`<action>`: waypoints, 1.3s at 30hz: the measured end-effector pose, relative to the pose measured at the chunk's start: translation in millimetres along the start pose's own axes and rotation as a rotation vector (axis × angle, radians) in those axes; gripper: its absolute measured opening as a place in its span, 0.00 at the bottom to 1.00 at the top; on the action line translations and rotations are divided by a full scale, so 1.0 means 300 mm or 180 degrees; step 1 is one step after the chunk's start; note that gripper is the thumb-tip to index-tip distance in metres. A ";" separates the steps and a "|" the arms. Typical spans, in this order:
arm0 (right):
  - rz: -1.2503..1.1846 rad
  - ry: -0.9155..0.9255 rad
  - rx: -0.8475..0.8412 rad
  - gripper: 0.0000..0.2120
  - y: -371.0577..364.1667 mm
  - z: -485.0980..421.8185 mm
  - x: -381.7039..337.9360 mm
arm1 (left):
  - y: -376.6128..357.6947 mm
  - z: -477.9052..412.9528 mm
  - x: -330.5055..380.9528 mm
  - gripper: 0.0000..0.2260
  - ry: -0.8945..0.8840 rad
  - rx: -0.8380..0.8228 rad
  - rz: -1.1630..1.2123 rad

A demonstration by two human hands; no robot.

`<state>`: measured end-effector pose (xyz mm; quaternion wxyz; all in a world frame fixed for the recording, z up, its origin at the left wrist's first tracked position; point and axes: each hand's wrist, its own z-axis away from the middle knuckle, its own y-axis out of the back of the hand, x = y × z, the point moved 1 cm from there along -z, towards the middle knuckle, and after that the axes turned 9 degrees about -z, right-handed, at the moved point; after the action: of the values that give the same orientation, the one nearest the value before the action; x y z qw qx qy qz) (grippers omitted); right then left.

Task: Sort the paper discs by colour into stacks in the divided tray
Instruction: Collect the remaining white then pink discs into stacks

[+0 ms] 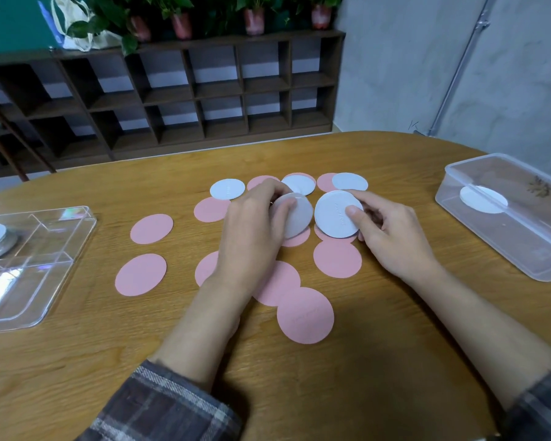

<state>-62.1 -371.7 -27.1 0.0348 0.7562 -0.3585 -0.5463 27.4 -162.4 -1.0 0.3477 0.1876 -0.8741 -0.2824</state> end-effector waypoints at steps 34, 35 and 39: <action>0.0295 0.0392 -0.0512 0.25 -0.026 0.020 -0.038 | -0.080 0.064 0.033 0.16 -0.0195 0.0013 -0.0042; 0.0318 0.0395 -0.0525 0.26 -0.024 0.019 -0.040 | -0.081 0.063 0.033 0.14 -0.0293 0.0018 -0.0054; 0.0382 0.0354 -0.0595 0.26 -0.025 0.018 -0.033 | -0.078 0.062 0.034 0.10 -0.0585 0.0167 -0.0081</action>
<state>-64.4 -358.7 -24.8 0.1576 0.7559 -0.3482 -0.5315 10.3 -179.1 -21.6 0.2574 0.1810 -0.9070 -0.2798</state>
